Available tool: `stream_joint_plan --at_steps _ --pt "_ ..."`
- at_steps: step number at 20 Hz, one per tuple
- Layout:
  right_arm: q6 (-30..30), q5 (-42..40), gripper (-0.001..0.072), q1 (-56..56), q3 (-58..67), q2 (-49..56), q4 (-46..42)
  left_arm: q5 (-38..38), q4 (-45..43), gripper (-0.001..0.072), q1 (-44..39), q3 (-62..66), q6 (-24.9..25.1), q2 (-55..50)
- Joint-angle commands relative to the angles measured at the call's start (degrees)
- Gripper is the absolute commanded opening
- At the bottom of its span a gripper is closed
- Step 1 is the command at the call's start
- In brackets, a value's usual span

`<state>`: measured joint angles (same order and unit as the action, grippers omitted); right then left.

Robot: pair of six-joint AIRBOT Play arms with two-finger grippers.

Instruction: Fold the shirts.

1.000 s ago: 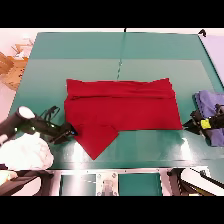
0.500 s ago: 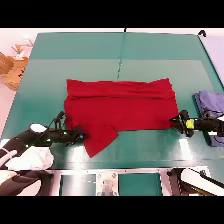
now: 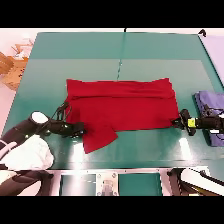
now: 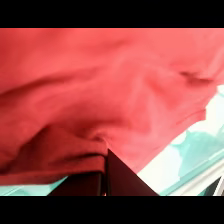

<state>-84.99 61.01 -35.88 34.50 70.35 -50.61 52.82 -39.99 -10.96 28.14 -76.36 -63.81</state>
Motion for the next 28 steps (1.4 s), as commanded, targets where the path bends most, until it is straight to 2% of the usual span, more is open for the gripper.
stream_joint_plan --at_steps 1,6,11,15,18,26,27,28 --pt "1.7 5.05 0.0016 -2.54 1.07 -0.98 -1.14 8.59 -8.26 0.0016 -0.11 5.57 -3.45 0.07" --pt "1.64 11.1 0.0016 -4.98 1.46 -6.29 -1.14 18.99 -20.17 0.0016 -0.11 13.51 -9.57 5.55" --pt "0.5 17.09 0.0016 -4.87 5.55 -8.0 -1.01 26.05 -25.44 0.0016 -0.11 23.54 -13.16 9.79" --pt "-0.04 13.94 0.0016 -1.66 12.13 -7.72 1.73 20.39 -28.83 0.0016 -0.11 30.36 -13.31 8.37" --pt "-0.07 9.38 0.0016 4.02 18.25 -3.65 3.98 16.46 -29.53 0.0016 -0.11 33.33 -12.94 3.3" --pt "-0.44 2.8 0.0017 13.73 38.14 21.62 6.1 7.15 -29.94 0.0017 -0.11 51.25 -10.14 -22.93" --pt "-0.39 0.85 0.0026 14.38 40.33 24.83 6.75 4.76 -29.94 0.0018 -0.11 53.75 -10.19 -26.16" --pt "-0.24 -1.79 0.0068 14.64 42.56 27.56 7.39 1.68 -29.97 0.0019 -0.11 56.02 -10.19 -28.76"
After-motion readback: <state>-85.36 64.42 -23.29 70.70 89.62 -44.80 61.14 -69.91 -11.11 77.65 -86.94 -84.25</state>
